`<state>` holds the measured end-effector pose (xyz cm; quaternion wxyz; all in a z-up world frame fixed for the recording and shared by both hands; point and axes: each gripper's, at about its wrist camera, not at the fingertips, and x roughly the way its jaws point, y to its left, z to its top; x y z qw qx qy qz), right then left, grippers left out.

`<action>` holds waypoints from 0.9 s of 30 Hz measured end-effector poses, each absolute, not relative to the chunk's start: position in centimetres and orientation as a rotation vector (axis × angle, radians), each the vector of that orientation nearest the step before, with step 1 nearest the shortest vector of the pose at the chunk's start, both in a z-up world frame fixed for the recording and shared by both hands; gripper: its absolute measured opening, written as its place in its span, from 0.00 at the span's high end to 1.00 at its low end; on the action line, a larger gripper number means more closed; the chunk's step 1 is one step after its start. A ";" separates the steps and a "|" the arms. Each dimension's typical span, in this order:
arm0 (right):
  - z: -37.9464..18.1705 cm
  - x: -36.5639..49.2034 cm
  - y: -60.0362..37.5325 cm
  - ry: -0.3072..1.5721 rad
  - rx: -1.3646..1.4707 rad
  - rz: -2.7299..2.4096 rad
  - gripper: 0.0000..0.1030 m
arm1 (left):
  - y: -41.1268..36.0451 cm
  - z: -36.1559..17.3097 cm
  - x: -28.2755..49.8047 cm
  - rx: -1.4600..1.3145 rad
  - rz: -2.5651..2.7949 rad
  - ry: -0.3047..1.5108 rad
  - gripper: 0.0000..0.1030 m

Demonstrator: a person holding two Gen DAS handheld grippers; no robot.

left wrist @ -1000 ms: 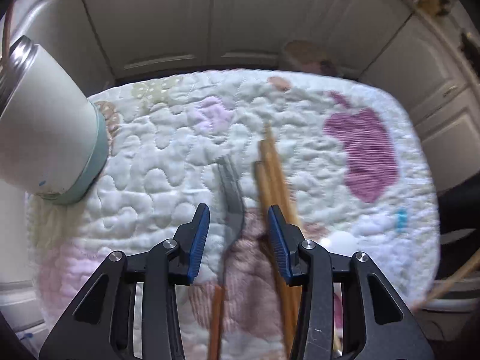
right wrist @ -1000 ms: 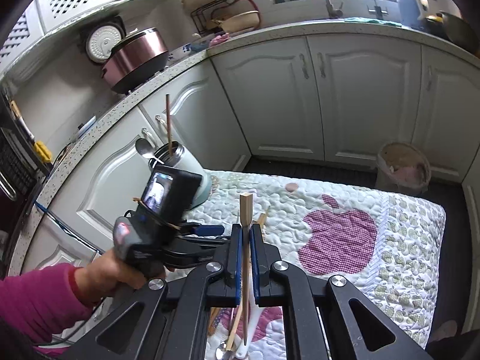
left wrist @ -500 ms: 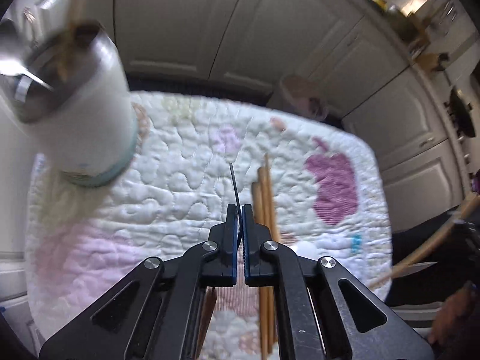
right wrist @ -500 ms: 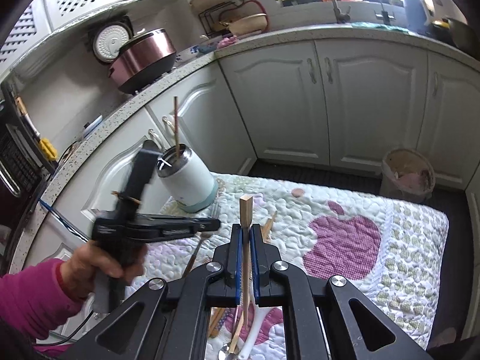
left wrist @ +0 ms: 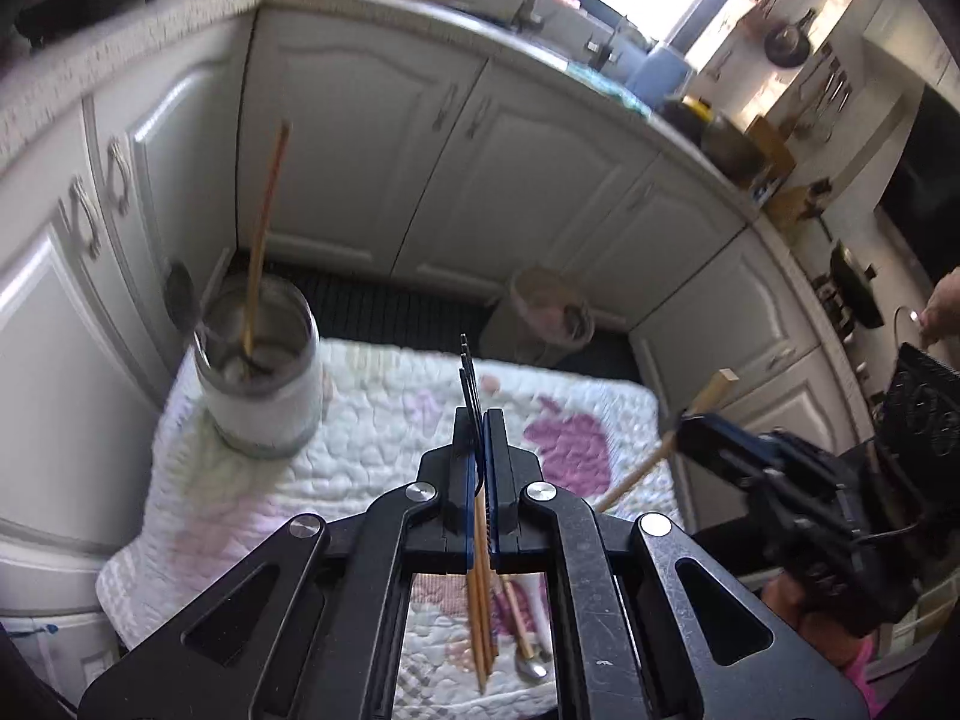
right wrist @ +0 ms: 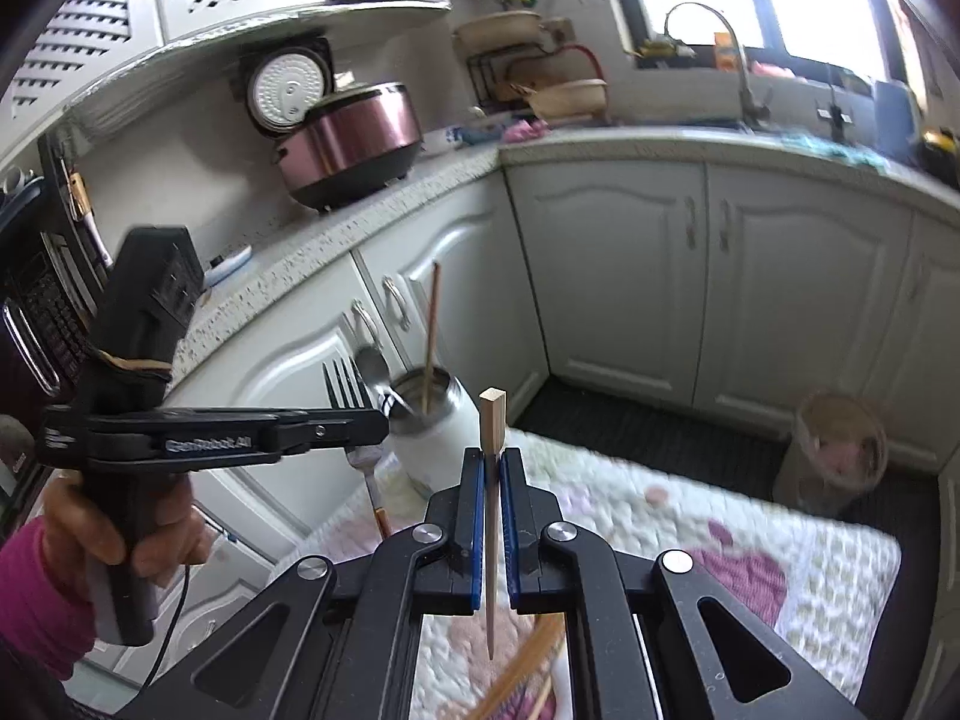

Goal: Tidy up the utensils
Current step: 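Lower the chopstick into the white jar and open the right gripper while the left gripper drops the fork in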

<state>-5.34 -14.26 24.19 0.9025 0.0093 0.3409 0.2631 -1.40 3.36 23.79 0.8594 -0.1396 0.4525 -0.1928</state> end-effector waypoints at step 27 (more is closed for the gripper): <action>23.7 9.4 0.2 0.663 0.003 0.548 0.95 | 13.8 24.1 8.0 -0.411 -0.152 0.788 0.99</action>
